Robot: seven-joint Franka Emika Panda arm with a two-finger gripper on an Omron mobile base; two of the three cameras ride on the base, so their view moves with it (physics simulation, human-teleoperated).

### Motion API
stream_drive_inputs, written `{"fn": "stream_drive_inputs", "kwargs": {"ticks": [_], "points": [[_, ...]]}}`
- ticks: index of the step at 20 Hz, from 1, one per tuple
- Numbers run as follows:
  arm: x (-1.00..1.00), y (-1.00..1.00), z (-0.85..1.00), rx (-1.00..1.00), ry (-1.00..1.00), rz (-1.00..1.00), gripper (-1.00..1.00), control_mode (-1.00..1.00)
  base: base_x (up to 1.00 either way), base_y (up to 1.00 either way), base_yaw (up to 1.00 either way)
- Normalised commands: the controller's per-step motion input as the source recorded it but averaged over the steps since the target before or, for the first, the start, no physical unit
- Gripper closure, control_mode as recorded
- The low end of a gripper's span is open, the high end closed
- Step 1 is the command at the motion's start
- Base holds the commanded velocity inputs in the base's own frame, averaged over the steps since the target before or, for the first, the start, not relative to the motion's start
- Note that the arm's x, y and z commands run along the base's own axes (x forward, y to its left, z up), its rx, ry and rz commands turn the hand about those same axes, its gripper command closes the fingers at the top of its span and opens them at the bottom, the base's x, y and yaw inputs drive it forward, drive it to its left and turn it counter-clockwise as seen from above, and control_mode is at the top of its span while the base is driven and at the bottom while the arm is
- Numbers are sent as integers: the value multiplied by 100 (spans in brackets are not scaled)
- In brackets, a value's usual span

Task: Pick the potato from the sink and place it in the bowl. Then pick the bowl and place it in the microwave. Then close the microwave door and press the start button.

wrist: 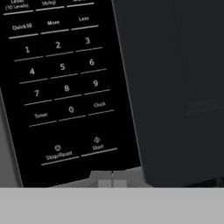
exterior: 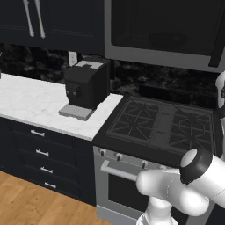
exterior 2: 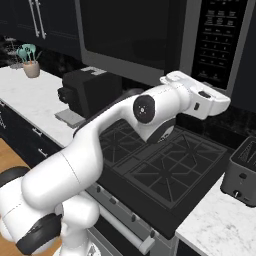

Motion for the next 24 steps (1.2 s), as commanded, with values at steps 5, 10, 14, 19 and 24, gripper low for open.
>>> {"fn": "stream_drive_inputs", "kwargs": {"ticks": [5,10,14,19,24], "points": [[0,0,3,0,0,0,100,-100,0,0,0],[5,0,0,0,0,0,100,-100,0,0,0],[24,0,0,0,0,0,100,-100,0,0,0],[21,-2,0,0,0,0,100,-100,0,0,0],[6,-14,2,0,0,0,100,-100,0,0,0]]}}
